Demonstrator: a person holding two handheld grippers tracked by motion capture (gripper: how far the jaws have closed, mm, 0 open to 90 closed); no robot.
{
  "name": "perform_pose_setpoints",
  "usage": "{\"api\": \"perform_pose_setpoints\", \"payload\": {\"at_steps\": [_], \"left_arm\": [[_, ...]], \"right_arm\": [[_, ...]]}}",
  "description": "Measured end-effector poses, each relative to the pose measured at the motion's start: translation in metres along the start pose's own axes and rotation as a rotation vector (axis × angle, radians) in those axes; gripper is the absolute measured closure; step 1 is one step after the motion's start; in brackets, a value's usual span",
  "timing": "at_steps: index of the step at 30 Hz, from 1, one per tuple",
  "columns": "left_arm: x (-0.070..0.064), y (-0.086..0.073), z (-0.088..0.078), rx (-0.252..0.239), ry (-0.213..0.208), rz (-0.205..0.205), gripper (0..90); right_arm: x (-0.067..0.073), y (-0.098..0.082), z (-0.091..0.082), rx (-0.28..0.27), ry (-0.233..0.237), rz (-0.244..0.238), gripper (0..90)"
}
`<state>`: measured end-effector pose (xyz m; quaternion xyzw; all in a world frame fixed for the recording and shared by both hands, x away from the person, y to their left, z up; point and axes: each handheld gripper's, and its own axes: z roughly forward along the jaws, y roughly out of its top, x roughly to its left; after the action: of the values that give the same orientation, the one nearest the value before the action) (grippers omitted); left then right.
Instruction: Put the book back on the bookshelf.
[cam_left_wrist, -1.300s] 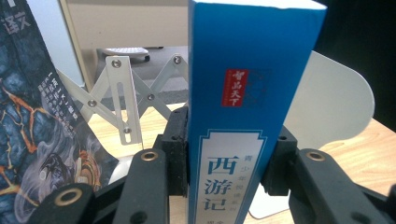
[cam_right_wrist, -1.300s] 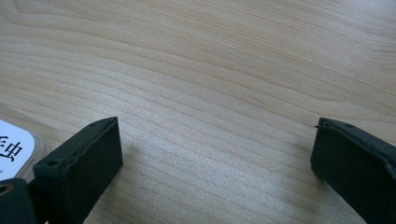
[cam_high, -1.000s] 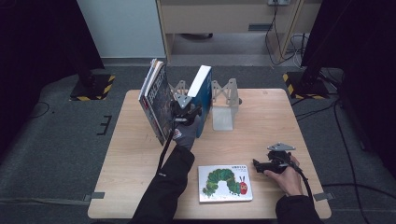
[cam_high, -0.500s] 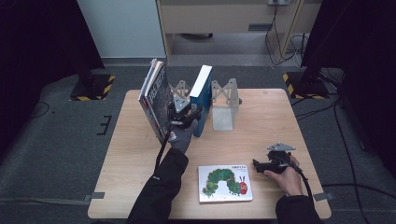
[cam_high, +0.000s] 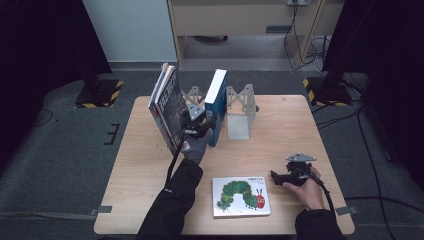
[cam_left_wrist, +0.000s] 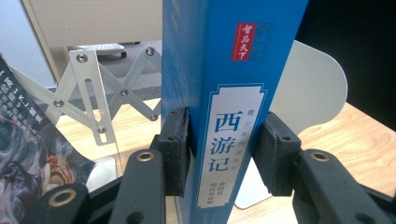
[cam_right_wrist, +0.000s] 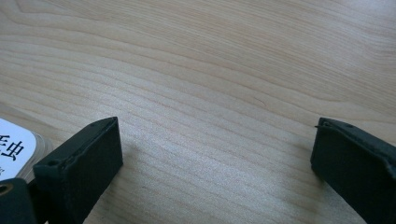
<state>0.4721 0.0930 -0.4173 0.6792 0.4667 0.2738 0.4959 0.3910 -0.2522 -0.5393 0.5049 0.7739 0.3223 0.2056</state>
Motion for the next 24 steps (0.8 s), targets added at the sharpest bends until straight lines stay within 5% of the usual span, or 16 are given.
{"api": "perform_pose_setpoints", "payload": {"at_steps": [8, 18, 24], "left_arm": [[-0.012, 0.003, 0.008, 0.004, -0.013, 0.008, 56.7], [-0.004, -0.01, 0.003, -0.026, -0.062, -0.005, 57.1], [-0.011, -0.001, 0.005, 0.027, -0.044, 0.001, 57.7]], "right_arm": [[0.0, 0.0, 0.0, 0.0, 0.0, 0.0, 2.5], [0.0, 0.0, 0.0, 0.0, 0.001, -0.003, 2.4], [0.0, 0.0, 0.0, 0.0, 0.001, -0.003, 2.4]]}}
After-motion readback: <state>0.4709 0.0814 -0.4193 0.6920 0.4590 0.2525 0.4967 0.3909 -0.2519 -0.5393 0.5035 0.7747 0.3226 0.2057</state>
